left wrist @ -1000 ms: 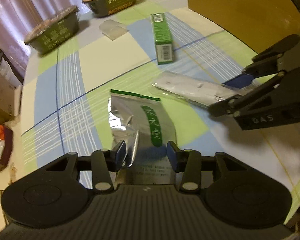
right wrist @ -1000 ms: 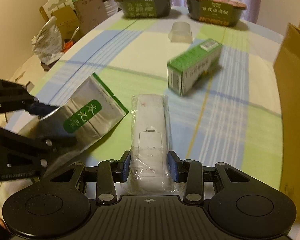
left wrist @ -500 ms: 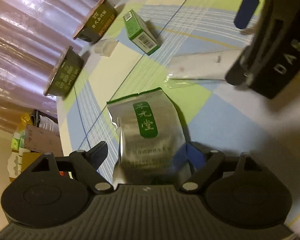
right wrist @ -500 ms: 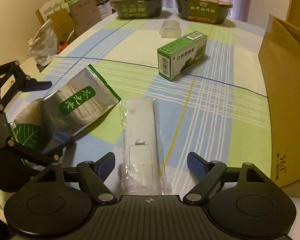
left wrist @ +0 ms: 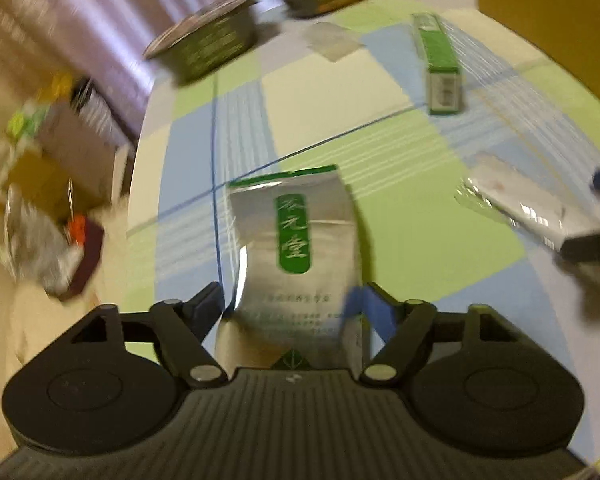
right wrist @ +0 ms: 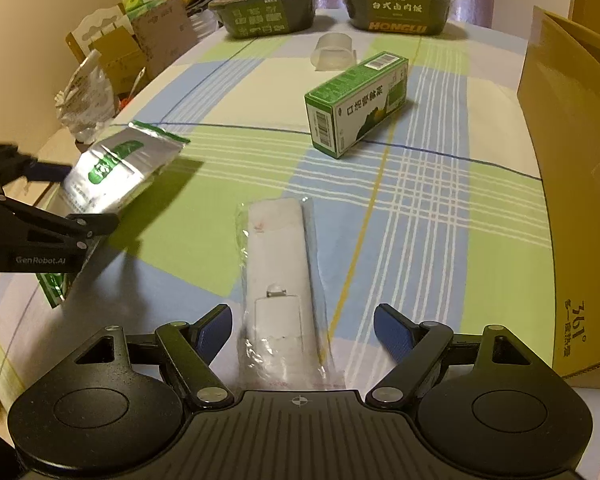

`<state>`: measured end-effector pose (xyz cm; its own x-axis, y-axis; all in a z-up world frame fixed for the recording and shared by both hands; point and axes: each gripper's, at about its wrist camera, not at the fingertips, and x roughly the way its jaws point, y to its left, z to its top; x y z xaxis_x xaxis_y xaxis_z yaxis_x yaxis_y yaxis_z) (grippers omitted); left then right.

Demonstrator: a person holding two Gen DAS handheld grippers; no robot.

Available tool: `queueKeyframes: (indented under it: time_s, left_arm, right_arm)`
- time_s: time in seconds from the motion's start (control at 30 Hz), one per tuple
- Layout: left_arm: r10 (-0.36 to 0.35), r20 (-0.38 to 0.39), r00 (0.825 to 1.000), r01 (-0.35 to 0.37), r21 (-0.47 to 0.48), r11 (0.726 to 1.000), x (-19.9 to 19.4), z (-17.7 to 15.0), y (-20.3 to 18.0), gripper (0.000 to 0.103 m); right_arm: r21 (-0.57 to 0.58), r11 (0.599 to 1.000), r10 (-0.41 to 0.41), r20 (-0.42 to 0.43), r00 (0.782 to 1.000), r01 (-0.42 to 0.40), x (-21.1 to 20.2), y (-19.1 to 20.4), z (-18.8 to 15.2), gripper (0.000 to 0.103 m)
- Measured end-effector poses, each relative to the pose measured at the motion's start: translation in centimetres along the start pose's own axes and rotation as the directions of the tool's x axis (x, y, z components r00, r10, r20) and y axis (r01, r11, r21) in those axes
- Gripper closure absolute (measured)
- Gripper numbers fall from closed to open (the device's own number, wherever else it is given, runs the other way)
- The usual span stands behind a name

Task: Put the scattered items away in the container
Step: 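Lift the foil bag with the left tool while the right tool regrips the wrapped tube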

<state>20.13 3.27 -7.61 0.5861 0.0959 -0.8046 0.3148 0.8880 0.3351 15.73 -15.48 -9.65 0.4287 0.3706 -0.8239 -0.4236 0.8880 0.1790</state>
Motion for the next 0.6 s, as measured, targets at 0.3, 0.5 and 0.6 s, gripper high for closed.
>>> queueKeyframes:
  time_s: [0.3, 0.5, 0.6]
  left_arm:
    - [0.134, 0.077, 0.988, -0.149, 0.252, 0.956, 1.1, 0.9, -3.9, 0.019]
    - [0.170, 0.016, 0.985, -0.167, 0.299, 0.940, 2.8, 1.0, -4.1, 0.022]
    - [0.151, -0.030, 0.988, -0.138, 0.263, 0.955, 3.2, 1.1, -3.3, 0.038]
  right_arm:
    - [-0.002, 1.000, 0.003, 0.002, 1.000, -0.003, 0.2, 0.7, 0.0, 0.019]
    - [0.008, 1.000, 0.002, 0.004, 1.000, -0.002, 0.5, 0.5, 0.2, 0.019]
    - [0.009, 1.000, 0.005, 0.002, 1.000, -0.005, 0.6, 0.5, 0.2, 0.019]
